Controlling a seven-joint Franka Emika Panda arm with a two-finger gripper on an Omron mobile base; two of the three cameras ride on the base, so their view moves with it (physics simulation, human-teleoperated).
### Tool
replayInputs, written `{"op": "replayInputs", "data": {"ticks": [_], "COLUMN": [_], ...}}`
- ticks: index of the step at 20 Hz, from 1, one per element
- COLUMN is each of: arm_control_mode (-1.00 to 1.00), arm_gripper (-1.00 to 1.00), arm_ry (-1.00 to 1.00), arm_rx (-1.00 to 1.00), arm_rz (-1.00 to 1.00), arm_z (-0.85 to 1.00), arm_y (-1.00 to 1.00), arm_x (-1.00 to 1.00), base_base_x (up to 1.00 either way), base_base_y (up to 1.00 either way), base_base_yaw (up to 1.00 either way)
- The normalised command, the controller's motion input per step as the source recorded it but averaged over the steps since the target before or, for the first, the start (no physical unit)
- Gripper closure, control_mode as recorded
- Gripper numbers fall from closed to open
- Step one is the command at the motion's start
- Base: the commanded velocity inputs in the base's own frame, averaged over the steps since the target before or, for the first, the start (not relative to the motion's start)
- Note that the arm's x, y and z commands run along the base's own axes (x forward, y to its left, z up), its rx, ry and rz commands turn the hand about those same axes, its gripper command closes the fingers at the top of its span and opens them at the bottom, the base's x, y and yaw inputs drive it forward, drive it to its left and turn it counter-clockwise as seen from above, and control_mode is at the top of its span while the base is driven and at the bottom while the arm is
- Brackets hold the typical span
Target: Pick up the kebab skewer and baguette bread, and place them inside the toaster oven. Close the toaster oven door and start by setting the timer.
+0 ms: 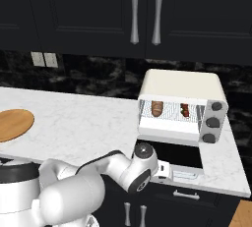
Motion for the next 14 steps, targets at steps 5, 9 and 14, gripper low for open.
{"op": "replayInputs", "data": {"ticks": [5,9,14], "arm_control_mode": [-1.00,-1.00,-1.00], "arm_gripper": [-1.00,-1.00,-1.00], "arm_ry": [0.00,0.00,0.00], "arm_rx": [0.03,0.06,0.06], "arm_rz": [-0.01,-0.05,-0.07], "arm_z": [0.15,0.41,0.46], "arm_y": [0.00,0.00,0.00], "arm_x": [0.52,0.60,0.67], "base_base_x": [0.00,0.00,0.00], "base_base_y": [0.00,0.00,0.00], "base_base_yaw": [0.00,0.00,0.00]}}
